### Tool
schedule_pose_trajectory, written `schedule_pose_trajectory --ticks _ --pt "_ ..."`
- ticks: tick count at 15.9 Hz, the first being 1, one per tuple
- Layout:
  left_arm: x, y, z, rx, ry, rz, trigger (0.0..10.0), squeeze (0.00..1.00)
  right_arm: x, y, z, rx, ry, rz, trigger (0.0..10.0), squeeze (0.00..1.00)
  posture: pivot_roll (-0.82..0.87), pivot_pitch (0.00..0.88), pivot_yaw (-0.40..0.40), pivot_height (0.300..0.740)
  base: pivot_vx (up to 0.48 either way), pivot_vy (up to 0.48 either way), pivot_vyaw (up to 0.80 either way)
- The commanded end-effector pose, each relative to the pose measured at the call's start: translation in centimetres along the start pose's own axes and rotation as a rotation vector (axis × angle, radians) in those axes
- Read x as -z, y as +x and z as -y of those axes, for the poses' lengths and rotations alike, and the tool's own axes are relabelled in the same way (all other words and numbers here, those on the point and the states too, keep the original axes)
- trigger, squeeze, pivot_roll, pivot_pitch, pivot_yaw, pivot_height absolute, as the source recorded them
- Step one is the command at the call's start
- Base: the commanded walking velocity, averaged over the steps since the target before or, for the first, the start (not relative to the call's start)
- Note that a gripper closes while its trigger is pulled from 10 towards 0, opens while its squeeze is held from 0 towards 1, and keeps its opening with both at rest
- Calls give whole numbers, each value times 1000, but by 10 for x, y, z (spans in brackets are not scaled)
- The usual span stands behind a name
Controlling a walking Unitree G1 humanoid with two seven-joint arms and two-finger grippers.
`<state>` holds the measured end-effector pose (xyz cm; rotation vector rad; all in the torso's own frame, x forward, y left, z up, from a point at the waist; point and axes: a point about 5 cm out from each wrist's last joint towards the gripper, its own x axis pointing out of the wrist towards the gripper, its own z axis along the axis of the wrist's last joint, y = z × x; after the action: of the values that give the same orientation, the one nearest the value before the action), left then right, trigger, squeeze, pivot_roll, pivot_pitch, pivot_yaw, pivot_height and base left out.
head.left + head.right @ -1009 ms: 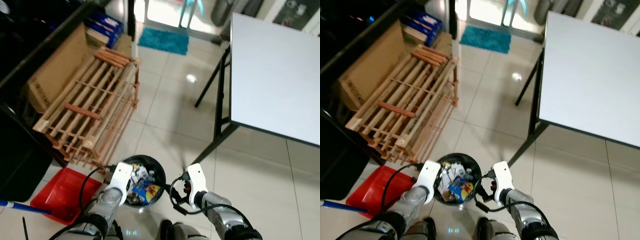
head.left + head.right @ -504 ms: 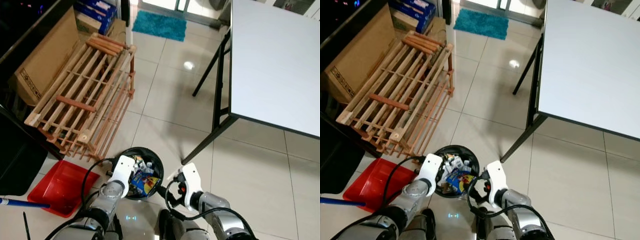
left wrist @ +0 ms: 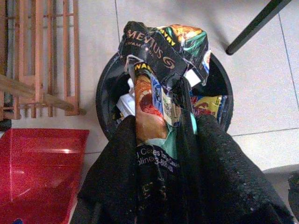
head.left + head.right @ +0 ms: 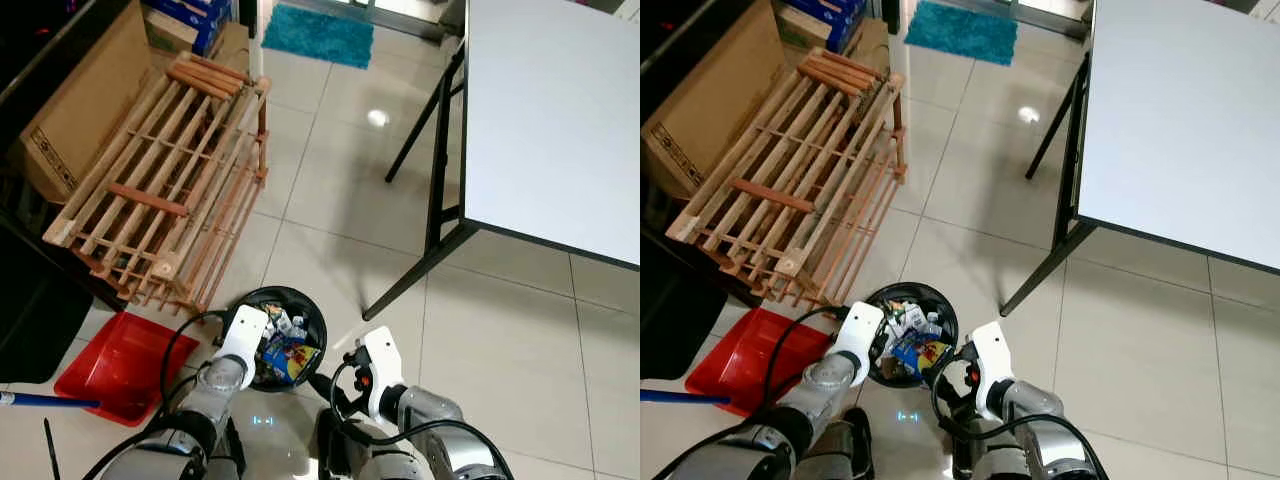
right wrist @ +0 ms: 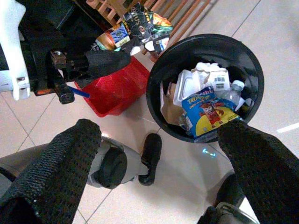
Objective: Picking trash to rubbish bin
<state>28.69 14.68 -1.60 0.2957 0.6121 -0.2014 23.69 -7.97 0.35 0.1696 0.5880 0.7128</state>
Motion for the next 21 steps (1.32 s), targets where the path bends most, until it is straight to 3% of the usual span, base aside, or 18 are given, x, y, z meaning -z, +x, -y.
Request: schedule_pose_trajectory --ticks 1,11,12,14,19,21 --pt "9 -2 7 15 7 -34 10000 1000 10 -5 2 20 30 -27 10000 0 -202 316 -147 740 0 0 0" --pt "9 -1 4 3 22 -40 10000 1000 9 -4 -2 8 43 -28 10000 0 -194 326 -143 740 0 0 0" --pt "9 -1 2 -13 39 -40 10000 0 9 -4 -1 10 44 -27 10000 0 -189 321 -141 740 0 0 0" --pt "11 -2 -4 -50 36 -44 10000 0 9 -2 2 34 44 -28 10000 0 -180 307 -132 740 0 0 0" --pt "46 -15 -17 -123 -14 -106 10000 0 26 -7 45 330 51 -105 10000 0 -113 223 -112 740 0 0 0" --pt "55 -18 -19 -136 -26 -124 10000 0 32 -9 53 378 61 -136 10000 0 -101 200 -109 740 0 0 0"
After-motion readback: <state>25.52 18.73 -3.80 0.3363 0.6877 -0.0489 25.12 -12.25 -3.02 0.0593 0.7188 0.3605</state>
